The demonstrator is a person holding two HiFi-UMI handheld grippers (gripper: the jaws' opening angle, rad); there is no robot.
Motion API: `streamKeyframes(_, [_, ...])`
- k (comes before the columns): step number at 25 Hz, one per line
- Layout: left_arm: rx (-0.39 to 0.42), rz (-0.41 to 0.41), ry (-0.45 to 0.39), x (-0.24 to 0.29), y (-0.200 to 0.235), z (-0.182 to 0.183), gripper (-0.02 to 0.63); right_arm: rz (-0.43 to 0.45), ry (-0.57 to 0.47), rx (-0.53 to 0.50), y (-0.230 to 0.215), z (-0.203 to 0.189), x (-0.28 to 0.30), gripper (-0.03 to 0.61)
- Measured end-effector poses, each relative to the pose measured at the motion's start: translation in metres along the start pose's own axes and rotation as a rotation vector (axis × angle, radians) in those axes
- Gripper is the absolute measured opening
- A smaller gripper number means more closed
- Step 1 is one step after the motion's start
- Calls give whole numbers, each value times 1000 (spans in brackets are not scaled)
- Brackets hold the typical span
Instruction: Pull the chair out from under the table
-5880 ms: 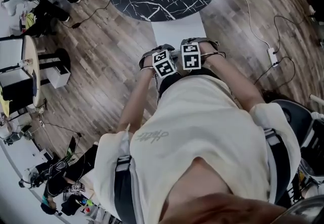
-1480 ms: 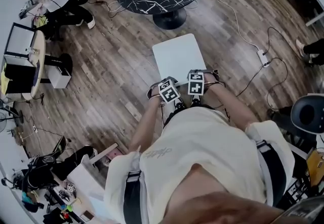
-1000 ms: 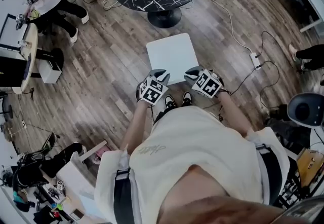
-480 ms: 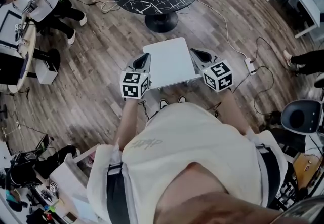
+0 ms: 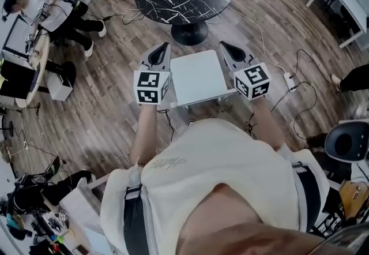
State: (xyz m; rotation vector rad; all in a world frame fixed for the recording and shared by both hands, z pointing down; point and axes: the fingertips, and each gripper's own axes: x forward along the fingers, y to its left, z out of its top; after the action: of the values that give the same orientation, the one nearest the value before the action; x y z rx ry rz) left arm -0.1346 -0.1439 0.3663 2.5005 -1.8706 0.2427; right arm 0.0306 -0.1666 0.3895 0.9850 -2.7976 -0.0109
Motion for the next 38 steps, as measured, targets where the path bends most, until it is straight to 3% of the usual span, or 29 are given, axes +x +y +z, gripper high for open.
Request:
streamKeyframes(4, [9, 12, -59, 2, 10, 27, 25, -7, -49, -27, 0, 26, 1, 5])
streamKeyframes(10, [-4, 51, -142, -1, 19, 50, 25, -51, -70, -153, -2, 49, -3, 5])
streamKeyframes(15, [-18, 63, -163, -6, 13, 48, 25, -49, -72, -124, -2, 43, -8, 5])
streamKeyframes(23, [-70, 77, -111, -13, 0, 17, 25, -4, -26, -109, 4, 23, -8, 5])
streamKeyframes(38, [-40, 65, -59, -30, -8, -2, 25, -25, -36, -81, 4, 11, -6, 5])
